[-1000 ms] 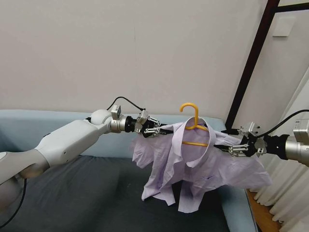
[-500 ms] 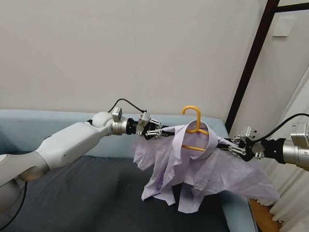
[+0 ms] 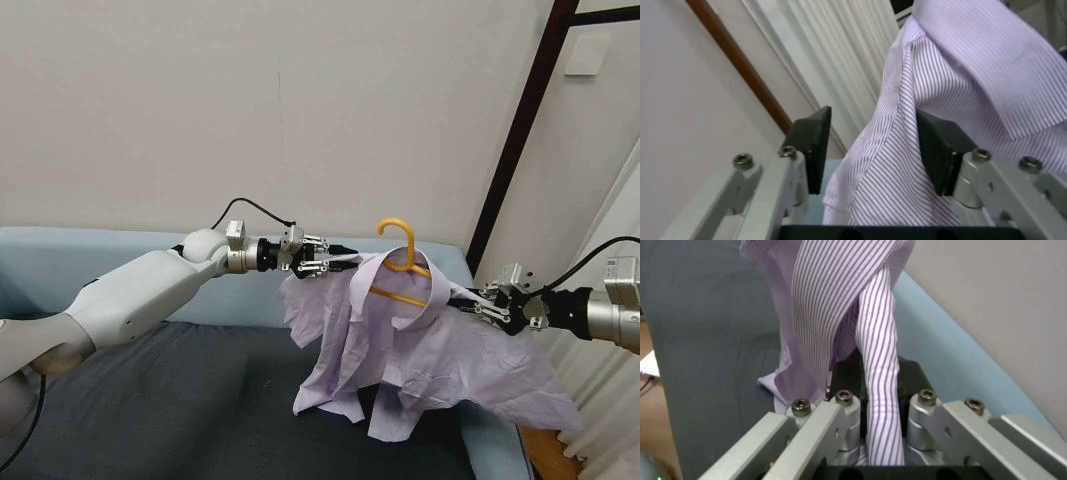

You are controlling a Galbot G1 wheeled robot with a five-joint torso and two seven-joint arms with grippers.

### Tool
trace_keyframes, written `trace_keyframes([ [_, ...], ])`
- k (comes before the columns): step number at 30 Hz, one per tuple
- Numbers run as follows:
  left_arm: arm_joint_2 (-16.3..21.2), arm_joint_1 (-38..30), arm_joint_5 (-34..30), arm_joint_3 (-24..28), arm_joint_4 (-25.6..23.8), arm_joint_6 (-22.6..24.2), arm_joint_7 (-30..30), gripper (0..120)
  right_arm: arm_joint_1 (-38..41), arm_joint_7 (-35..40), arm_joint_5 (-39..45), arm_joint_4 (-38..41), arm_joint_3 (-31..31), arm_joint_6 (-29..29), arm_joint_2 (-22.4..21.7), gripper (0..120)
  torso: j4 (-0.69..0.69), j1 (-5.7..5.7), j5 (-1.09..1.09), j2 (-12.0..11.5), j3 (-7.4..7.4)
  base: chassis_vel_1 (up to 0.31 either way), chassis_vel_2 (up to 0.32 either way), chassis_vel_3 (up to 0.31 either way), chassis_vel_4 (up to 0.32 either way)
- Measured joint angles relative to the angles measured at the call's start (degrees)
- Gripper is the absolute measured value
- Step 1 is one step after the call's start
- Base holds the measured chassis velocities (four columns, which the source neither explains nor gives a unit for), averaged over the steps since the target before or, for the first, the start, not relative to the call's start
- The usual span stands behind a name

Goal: Pick up the clothes from the sofa and hang them on the clothes hanger.

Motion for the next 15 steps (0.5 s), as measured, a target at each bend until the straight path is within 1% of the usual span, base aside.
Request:
trace_keyframes([
  [2,0.1,0.1,0.3,-0.6,0.0,-0.2,-0.4,54,0.1,0.6,0.4,0.0,0.0,-0.2,0.2,7,0.0,0.0,0.0,0.0,0.0,0.0,0.0,0.0,0.0],
  [3,0.4,0.6,1.4,-1.9,0.1,-0.5,-1.3,61,0.2,2.3,1.6,0.2,0.1,-1.1,0.7,7,0.0,0.0,0.0,0.0,0.0,0.0,0.0,0.0,0.0],
  [5,1.1,1.9,3.1,-4.5,-0.1,-0.9,-2.6,68,0.5,5.4,3.8,0.7,0.4,-3.2,1.5,7,-0.02,0.0,0.0,0.0,0.0,0.0,0.0,0.0,0.0],
  [6,1.7,3.2,4.0,-6.5,-0.6,-1.0,-4.0,75,0.7,7.9,5.6,1.0,0.7,-4.8,2.1,7,-0.01,0.0,0.0,0.0,0.0,0.0,0.0,0.0,0.0],
  [8,1.9,4.0,4.3,-7.4,-0.8,-1.1,-4.7,77,0.8,9.1,6.5,1.0,0.8,-5.5,2.5,7,0.0,0.0,0.0,0.0,0.0,0.0,0.0,0.0,0.0],
  [9,2.2,5.4,4.8,-9.0,-1.5,-1.2,-6.2,81,1.0,10.9,7.9,1.1,1.1,-6.4,3.3,7,0.0,0.0,0.0,0.0,0.0,0.0,0.0,0.0,0.0],
  [11,3.1,8.3,5.3,-11.5,-4.1,-1.3,-10.1,90,1.1,15.0,10.6,1.1,2.2,-8.3,5.1,7,0.0,0.0,-0.02,0.0,0.0,0.0,0.0,0.0,0.0],
  [12,4.0,10.7,5.5,-13.2,-7.5,-1.1,-15.4,96,1.2,17.9,12.8,1.1,3.3,-9.7,6.4,7,0.02,0.0,0.0,0.0,0.01,0.0,0.0,0.0,0.0],
  [13,4.0,10.7,5.5,-13.2,-7.5,-1.1,-15.4,96,1.2,17.9,12.8,1.1,3.3,-9.7,6.4,7,0.02,0.0,0.0,0.0,0.01,0.0,0.0,0.0,0.0],
  [15,4.6,14.8,6.2,-15.7,-13.0,0.2,-22.7,99,3.3,22.8,16.7,1.4,4.3,-12.4,8.6,7,0.0,0.0,0.01,0.0,0.01,0.0,0.0,0.0,0.0],
])
